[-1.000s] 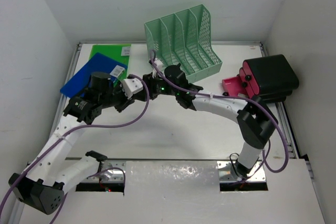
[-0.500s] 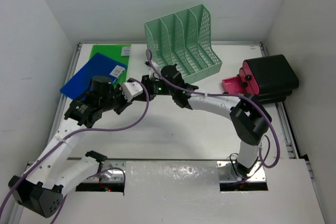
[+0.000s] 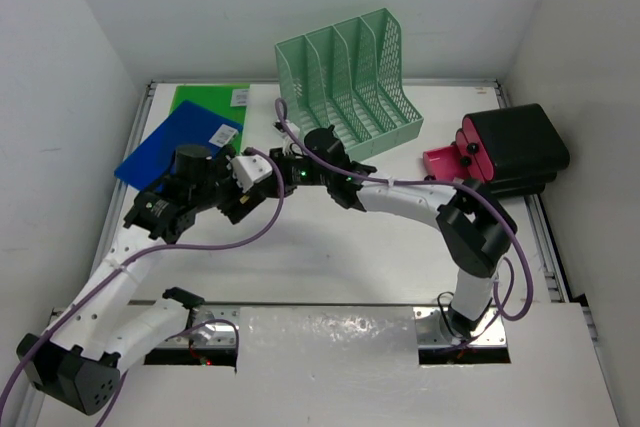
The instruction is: Organize the desk
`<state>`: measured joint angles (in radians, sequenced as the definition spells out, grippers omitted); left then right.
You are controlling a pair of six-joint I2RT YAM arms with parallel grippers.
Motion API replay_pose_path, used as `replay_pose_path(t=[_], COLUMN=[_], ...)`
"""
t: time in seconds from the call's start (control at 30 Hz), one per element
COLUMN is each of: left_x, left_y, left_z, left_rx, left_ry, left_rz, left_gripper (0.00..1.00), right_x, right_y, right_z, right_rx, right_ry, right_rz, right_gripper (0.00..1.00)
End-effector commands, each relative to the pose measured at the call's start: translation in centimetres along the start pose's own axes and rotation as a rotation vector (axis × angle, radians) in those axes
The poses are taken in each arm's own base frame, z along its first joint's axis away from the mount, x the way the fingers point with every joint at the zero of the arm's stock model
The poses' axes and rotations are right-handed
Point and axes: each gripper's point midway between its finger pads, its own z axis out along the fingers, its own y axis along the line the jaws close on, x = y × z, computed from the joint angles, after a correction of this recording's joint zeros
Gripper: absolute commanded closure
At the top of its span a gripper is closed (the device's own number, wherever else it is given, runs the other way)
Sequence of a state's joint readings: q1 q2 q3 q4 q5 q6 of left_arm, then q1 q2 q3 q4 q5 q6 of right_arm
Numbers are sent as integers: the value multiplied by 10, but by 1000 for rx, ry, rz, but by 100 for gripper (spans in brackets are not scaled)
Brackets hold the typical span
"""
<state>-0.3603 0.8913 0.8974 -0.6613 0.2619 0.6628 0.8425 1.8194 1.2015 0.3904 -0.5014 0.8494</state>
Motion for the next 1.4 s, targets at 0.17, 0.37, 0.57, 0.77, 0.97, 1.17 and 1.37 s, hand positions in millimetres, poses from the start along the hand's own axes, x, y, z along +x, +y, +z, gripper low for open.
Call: replay_pose_path(t=[0.17, 0.37, 0.57, 0.77, 0.97, 1.17, 1.37], left_x=[-9, 15, 63, 74, 96, 120, 120], left_y=[12, 16, 24, 42, 54, 53, 52], left_z=[-23, -39, -21, 6, 8, 2, -2], left_rx=[-106, -201, -311, -341, -395, -409, -413], left_ry=[-49, 22, 168, 230, 287, 322, 323], left_rz=[52, 31, -62, -207, -329, -357, -338], left_gripper=[0, 0, 0, 1, 1, 0, 0], right_x=[-18, -42, -76, -83, -85, -75, -62], right_y=[-28, -108, -181, -231, -272, -306, -324], right_z=[-31, -147, -335, -389, -416, -414, -411], right_rx=[122, 599, 1579, 1782, 1937, 1954, 1942], right_ry=[-69, -87, 65, 254, 398, 529, 592], right_rz=[-69, -211, -475, -466, -442, -451, -435], right_gripper=[100, 100, 100, 100, 100, 99, 86])
